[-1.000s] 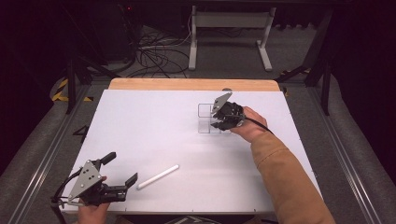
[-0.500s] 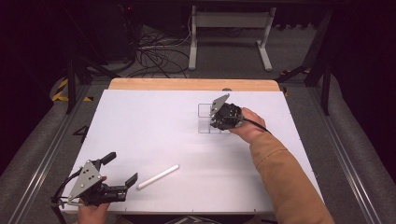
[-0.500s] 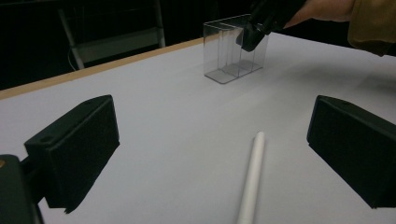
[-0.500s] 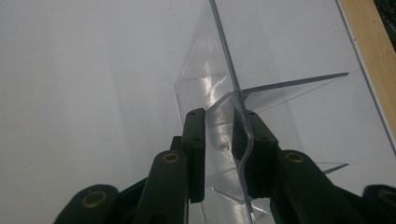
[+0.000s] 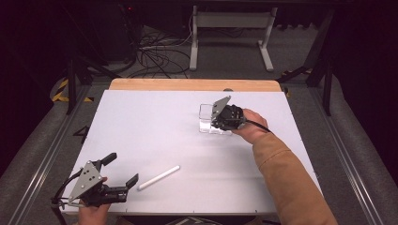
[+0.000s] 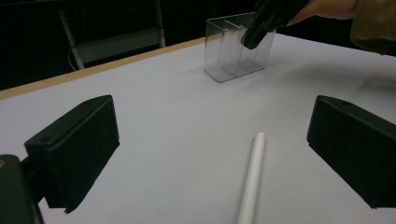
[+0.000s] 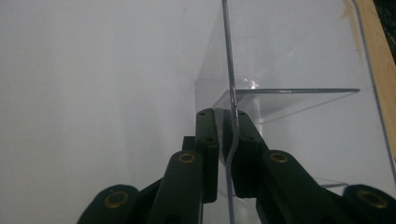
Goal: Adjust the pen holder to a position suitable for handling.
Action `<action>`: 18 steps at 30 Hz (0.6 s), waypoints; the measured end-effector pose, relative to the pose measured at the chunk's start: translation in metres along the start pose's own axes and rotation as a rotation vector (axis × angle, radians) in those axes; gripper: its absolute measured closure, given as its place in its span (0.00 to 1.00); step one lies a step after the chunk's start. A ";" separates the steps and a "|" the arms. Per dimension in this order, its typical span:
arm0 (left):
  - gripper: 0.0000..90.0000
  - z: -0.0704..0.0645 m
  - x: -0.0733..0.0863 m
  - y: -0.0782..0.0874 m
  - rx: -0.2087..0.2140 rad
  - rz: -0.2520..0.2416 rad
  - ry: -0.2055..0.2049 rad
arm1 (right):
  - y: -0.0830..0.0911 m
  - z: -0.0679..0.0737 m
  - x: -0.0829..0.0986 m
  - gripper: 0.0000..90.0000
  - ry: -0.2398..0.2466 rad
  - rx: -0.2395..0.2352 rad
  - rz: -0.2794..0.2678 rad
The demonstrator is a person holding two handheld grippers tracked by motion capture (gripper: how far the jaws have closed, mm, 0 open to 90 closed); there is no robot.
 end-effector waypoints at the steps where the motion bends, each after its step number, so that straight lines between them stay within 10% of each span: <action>1: 0.03 0.000 0.000 0.000 0.000 0.000 0.000 | 0.000 0.001 -0.001 0.94 0.005 -0.006 -0.003; 18: 0.03 -0.001 0.000 -0.001 0.001 0.002 -0.006 | 0.020 0.033 -0.041 0.95 0.058 -0.075 -0.096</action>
Point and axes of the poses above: each handheld gripper's, and its own axes: y roughly backward along the jaws, x roughly out of its underside, z roughly to its left, the point moved 9 cm from there along -y, roughly forward along the jaws, and after that the axes turned 4 degrees about z, right-handed, at the moved point
